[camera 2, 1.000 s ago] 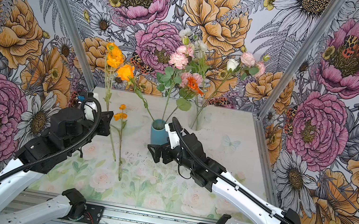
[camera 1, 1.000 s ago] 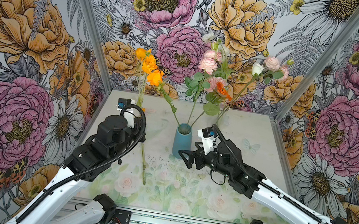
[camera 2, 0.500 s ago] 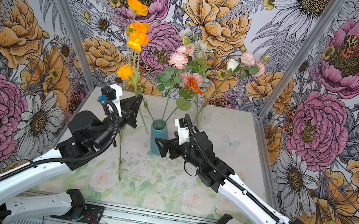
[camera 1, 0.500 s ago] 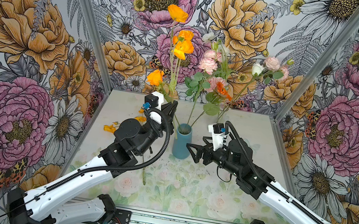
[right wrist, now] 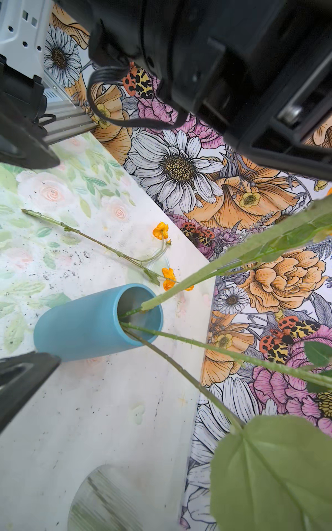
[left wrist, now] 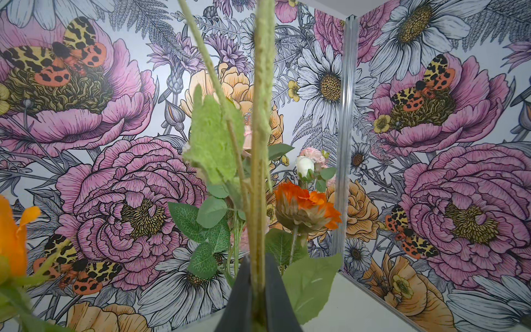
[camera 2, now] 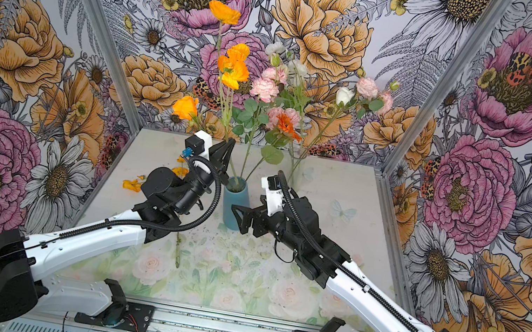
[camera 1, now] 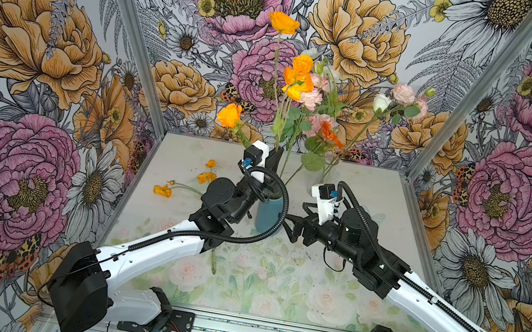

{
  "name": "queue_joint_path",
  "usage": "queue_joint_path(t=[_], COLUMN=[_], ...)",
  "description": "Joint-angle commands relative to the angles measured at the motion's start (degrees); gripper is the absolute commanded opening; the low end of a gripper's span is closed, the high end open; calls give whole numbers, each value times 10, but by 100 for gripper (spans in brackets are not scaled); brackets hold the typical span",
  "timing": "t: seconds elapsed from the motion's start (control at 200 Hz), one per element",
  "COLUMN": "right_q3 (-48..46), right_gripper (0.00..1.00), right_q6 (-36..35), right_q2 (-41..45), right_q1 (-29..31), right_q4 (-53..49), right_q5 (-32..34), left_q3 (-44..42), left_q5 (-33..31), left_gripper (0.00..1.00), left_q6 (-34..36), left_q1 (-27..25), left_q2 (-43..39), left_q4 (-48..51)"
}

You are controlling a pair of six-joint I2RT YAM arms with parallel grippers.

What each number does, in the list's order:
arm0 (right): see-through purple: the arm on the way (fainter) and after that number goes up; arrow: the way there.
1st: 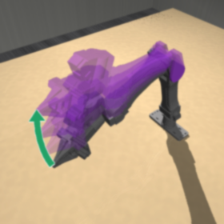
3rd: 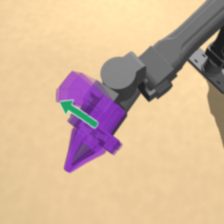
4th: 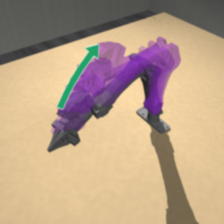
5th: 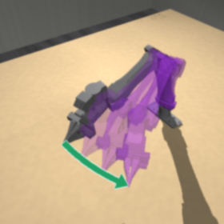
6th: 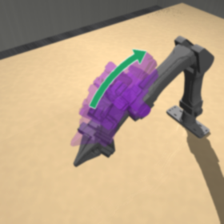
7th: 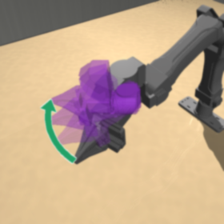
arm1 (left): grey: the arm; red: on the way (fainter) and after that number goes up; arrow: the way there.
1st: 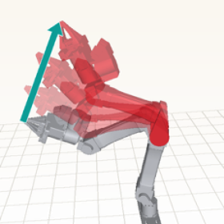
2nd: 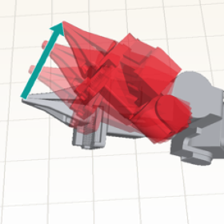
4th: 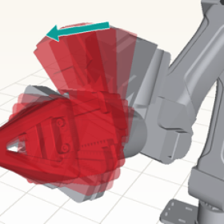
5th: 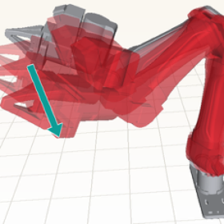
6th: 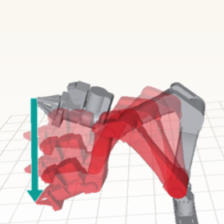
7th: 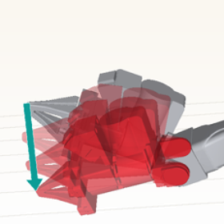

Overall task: Arrange the flowers into the vase
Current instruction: 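Carry the poppies over the teal vase with the left gripper, then lower the poppy stems into the teal vase with the left gripper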

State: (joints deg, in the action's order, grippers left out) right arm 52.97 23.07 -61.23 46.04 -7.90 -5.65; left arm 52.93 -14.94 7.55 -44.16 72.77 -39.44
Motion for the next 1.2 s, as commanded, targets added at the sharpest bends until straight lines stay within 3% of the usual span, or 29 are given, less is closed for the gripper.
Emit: queue_joint_path(t=[0.0, 0.26, 0.831, 1.191], right_q3=[-4, -13, -18, -20], right_gripper=[99, 99, 99, 100], right_q6=[-8, -7, -1, 7], right_q2=[10, 8, -4, -5], right_q1=[-3, -3, -3, -3], right_q4=[2, 2, 3, 3], right_q5=[6, 6, 2, -2], left_q3=[-24, -60, -155, -169], left_q5=[4, 17, -47, -75], left_gripper=[0, 0, 0, 24], left_q6=[8, -4, -29, -9], left_q1=[10, 24, -1, -31], left_q2=[18, 51, 101, 83], left_q4=[-40, -55, -159, -136])
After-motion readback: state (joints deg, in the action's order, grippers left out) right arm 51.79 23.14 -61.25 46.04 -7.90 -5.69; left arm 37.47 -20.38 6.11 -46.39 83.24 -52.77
